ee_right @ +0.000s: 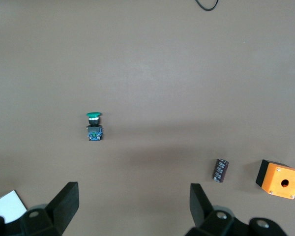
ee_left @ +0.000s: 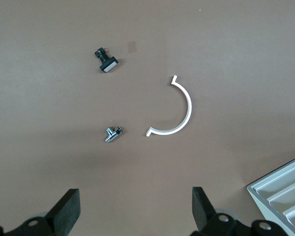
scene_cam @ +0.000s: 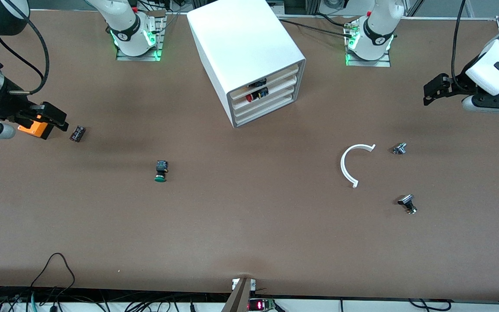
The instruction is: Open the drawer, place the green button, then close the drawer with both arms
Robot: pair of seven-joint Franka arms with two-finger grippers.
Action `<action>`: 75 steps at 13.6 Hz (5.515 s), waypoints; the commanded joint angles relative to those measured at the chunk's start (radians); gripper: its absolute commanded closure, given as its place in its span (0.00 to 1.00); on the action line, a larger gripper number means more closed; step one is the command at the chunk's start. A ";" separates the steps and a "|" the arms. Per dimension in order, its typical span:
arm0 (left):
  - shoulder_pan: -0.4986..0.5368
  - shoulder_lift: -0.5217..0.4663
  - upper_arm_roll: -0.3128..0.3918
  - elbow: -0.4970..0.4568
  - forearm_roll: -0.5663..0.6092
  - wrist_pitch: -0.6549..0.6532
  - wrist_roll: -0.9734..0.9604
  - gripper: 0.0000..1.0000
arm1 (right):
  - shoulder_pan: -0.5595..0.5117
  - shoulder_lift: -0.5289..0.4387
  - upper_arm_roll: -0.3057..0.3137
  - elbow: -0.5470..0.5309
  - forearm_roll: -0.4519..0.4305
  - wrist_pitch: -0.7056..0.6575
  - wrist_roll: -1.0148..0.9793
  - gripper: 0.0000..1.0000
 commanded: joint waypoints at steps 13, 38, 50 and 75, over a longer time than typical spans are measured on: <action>0.017 0.285 -0.001 0.163 -0.474 -0.475 0.117 0.00 | 0.123 0.252 0.013 -0.179 0.083 0.392 0.044 0.00; -0.031 0.717 -0.222 -0.472 -1.311 0.208 1.267 0.25 | 0.193 0.427 0.047 -0.399 0.082 0.853 0.176 1.00; -0.109 0.716 -0.234 -0.497 -1.356 0.266 1.278 1.00 | 0.318 0.432 0.073 -0.045 0.082 0.502 0.998 1.00; -0.014 0.774 -0.104 -0.133 -1.074 0.246 1.049 1.00 | 0.664 0.623 0.068 0.437 0.088 0.370 1.751 1.00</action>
